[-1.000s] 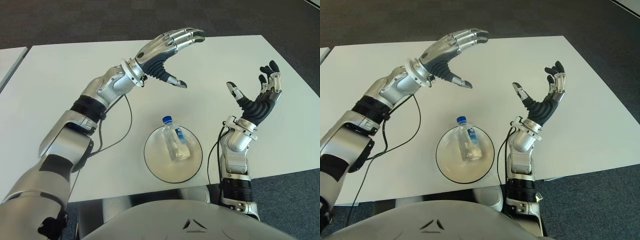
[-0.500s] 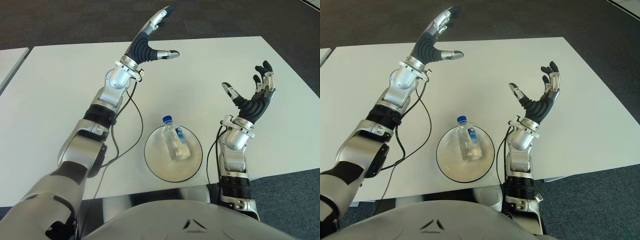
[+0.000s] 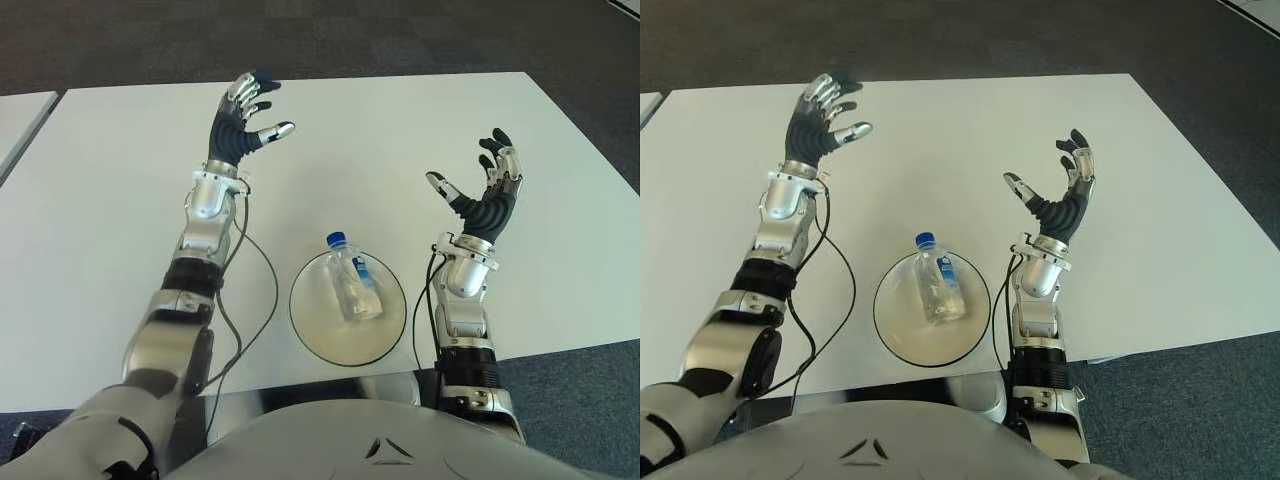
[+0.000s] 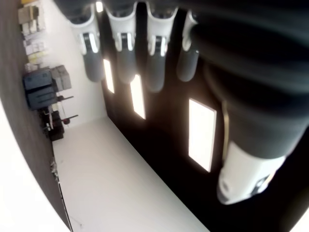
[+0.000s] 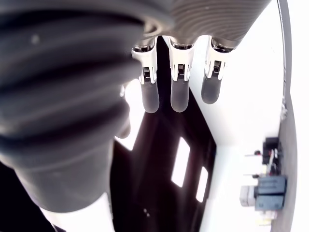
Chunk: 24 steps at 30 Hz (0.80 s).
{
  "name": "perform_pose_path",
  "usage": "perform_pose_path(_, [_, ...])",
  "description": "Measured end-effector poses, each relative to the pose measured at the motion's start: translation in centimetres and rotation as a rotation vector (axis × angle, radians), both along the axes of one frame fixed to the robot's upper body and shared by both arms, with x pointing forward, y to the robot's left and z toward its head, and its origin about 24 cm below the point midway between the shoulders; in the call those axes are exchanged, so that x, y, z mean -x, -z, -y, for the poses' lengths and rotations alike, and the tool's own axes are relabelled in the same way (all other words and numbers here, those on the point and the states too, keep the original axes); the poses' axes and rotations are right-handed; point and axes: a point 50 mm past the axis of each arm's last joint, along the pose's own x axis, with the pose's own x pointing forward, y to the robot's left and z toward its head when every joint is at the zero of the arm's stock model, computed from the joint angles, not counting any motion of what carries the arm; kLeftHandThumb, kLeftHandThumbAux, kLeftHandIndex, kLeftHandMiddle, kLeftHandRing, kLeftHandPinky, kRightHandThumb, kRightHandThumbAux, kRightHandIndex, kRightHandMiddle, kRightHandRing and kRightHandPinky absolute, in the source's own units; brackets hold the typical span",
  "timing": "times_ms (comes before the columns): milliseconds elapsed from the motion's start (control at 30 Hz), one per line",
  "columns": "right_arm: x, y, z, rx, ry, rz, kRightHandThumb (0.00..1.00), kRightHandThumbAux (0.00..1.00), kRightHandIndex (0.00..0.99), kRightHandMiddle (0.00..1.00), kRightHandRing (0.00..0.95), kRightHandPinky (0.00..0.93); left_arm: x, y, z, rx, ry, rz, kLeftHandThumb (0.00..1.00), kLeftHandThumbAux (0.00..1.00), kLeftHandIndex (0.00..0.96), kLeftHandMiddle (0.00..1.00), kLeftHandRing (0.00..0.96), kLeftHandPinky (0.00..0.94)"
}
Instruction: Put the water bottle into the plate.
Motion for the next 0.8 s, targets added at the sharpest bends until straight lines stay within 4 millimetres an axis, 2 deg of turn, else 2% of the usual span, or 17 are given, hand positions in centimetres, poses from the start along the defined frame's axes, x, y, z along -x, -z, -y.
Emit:
perform_pose_path(167, [-0.8,1.0,0.1,0.008,-0.024,-0.030,0.237,0.867,0.324,0.253,0.231,0.290,1.3,1.3,-0.6,0.049,-0.059,-0.031,0.049,0.868,0.291,0.351,0.326,0.336])
perform_pose_path(533, [-1.9,4.8,0.8,0.009,-0.093,-0.130,0.165,0.798,0.341,0.303,0.260,0.281,4.6,3.5,-0.9,0.106,-0.182,-0.085,0.002,0.928,0.349,0.388,0.365,0.364])
perform_pose_path(800, [-2.2,6.7,1.3,-0.006,-0.152,-0.178,0.149,0.769,0.345,0.338,0.301,0.326,6.0,6.5,-2.8,0.085,-0.303,-0.214,0.000,0.945,0.371,0.399,0.378,0.380])
